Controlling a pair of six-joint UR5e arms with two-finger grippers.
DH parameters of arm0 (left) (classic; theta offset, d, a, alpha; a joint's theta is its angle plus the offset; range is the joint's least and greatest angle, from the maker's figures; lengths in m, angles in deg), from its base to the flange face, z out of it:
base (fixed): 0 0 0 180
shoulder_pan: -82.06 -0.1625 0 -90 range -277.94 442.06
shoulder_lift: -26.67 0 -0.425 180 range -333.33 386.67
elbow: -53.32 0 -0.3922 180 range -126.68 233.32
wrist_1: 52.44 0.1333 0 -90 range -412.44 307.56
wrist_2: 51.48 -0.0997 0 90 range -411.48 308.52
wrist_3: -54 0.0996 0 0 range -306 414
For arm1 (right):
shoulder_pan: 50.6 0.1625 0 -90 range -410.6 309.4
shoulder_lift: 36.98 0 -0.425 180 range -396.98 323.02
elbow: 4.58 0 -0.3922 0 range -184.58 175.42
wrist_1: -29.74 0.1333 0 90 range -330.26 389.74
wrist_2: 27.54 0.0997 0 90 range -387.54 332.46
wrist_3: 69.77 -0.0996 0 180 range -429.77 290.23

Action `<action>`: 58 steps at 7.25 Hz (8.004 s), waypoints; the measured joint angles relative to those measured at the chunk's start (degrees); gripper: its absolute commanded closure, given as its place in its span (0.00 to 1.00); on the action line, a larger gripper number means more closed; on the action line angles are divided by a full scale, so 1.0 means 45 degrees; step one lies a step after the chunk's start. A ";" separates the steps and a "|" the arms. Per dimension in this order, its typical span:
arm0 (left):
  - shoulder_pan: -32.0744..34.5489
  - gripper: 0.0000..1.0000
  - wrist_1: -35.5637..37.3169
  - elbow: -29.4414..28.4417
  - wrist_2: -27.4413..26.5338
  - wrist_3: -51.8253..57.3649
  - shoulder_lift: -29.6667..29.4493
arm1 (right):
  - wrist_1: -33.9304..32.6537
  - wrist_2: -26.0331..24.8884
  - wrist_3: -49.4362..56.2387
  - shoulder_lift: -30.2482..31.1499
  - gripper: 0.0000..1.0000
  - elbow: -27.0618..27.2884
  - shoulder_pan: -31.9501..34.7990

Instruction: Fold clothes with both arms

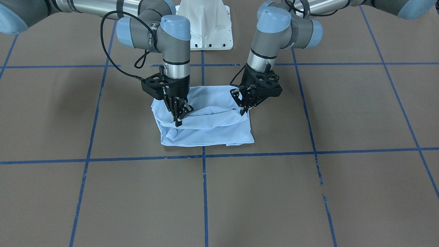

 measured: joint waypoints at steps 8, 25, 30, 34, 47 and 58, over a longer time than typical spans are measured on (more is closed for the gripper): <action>0.1596 0.00 -0.0678 -0.0558 0.1976 0.3432 -0.0136 | 0.0226 0.1196 0.4294 -0.0253 0.00 -0.0297 0.0684; -0.0073 0.00 -0.0649 -0.2205 0.1178 0.2885 -0.0765 | 0.1994 0.4484 1.0683 -0.2174 0.00 -0.5176 0.4624; 0.1171 0.00 -0.0704 -0.4783 0.1095 0.2986 -0.2177 | 0.2005 0.4534 1.0696 -0.2094 0.00 -0.5144 0.4648; 0.2872 0.00 -0.1543 -0.6008 0.1278 0.4417 -0.2592 | 0.2013 0.5057 1.0898 -0.1977 0.00 -0.5124 0.4691; 0.9886 0.00 0.0989 0.1697 0.8271 1.5660 0.6931 | 0.0291 1.1346 2.6297 1.0220 0.00 0.0658 1.3525; 1.1642 0.00 0.2281 0.0333 0.8712 1.8517 0.8794 | 0.0264 1.2154 2.6286 1.1883 0.00 0.2101 1.3851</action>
